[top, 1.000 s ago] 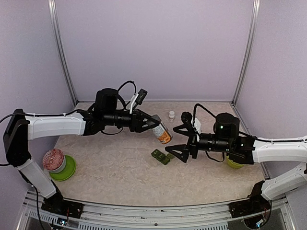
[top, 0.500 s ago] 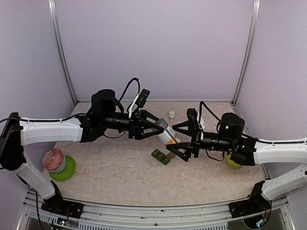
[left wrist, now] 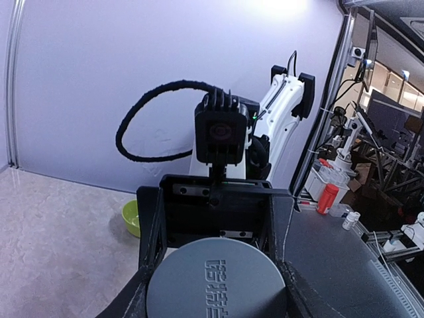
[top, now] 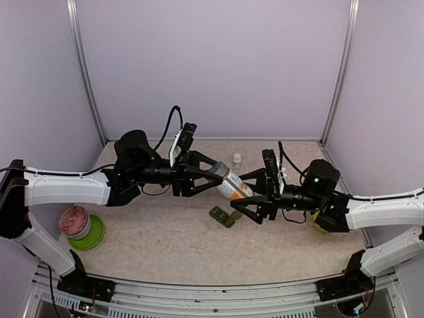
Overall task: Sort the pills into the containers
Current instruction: Pass from the left arm to the right
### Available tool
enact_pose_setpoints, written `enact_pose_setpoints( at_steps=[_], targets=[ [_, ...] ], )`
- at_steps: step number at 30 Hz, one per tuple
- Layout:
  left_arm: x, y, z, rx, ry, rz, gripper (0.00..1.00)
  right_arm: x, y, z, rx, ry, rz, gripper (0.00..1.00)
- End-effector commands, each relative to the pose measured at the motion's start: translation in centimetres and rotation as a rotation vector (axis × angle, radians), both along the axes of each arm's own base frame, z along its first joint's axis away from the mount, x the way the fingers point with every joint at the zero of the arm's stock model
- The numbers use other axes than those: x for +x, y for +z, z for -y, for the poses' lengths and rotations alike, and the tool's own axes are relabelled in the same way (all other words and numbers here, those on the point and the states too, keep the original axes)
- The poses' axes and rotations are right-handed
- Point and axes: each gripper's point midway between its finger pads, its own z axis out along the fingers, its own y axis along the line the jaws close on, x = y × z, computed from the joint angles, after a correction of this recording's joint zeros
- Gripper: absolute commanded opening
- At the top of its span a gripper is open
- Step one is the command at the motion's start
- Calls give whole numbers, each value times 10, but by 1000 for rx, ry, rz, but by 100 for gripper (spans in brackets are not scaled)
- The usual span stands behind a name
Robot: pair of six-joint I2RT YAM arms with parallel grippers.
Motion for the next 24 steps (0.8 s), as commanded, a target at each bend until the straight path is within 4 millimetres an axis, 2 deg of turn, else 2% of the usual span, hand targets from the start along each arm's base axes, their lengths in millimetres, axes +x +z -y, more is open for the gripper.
enact_pose_setpoints(
  at_steps=[1, 11, 24],
  targets=[
    [-3, 27, -4, -95, 14, 55, 17, 3, 5, 0, 33, 2, -10, 87],
    [0, 21, 0, -92, 13, 33, 16, 0, 7, -9, 54, 62, -35, 80],
    [-1, 12, 4, -78, 8, 17, 16, 2, 24, -2, 112, 22, -22, 79]
  ],
)
